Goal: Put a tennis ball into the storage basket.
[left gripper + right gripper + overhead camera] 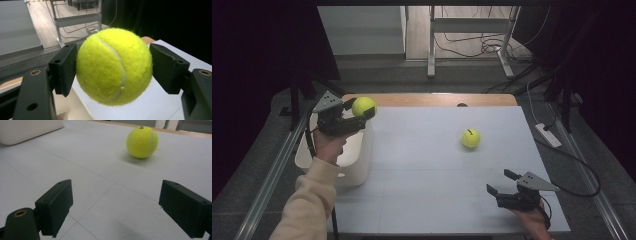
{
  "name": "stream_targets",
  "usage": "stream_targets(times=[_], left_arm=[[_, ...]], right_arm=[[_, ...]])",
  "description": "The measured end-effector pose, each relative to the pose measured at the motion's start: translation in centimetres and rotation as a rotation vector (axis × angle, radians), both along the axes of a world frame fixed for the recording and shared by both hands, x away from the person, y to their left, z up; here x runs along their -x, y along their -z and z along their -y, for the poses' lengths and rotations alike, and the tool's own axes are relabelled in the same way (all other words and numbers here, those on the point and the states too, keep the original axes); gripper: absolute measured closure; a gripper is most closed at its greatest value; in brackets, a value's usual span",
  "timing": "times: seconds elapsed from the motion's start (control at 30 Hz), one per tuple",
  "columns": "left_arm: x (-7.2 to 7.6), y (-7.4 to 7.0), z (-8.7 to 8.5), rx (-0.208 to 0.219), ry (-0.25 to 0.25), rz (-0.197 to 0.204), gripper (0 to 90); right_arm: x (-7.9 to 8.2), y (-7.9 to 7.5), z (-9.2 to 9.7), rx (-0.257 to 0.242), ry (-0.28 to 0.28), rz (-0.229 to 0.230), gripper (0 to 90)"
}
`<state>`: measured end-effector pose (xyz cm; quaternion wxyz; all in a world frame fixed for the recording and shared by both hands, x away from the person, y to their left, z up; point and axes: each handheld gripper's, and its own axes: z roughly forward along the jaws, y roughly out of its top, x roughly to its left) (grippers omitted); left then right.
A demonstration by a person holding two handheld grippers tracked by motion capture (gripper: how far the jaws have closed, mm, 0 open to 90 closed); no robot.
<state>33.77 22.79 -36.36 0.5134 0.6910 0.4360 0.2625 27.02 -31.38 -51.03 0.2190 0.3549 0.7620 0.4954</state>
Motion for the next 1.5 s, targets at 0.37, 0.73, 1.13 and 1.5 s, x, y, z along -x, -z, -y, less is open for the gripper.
stream_targets(times=[0.37,0.73,1.13,1.5], left_arm=[[-0.5,0.2,-1.5,-0.009,-0.046,-0.019,26.9],[-1.1,0.7,-2.6,-0.017,-0.088,-0.045,26.8],[-1.6,1.3,-4.1,-0.028,-0.134,-0.073,26.8],[-2.5,2.0,-5.7,-0.038,-0.190,-0.120,26.7]], right_arm=[[0.0,0.0,0.0,0.001,-0.002,0.001,12.1],[0.0,0.0,0.0,0.002,-0.003,0.002,12.1],[0.0,0.0,-0.1,0.001,-0.004,0.002,12.1],[0.0,0.0,0.0,0.003,-0.002,0.001,12.1]])
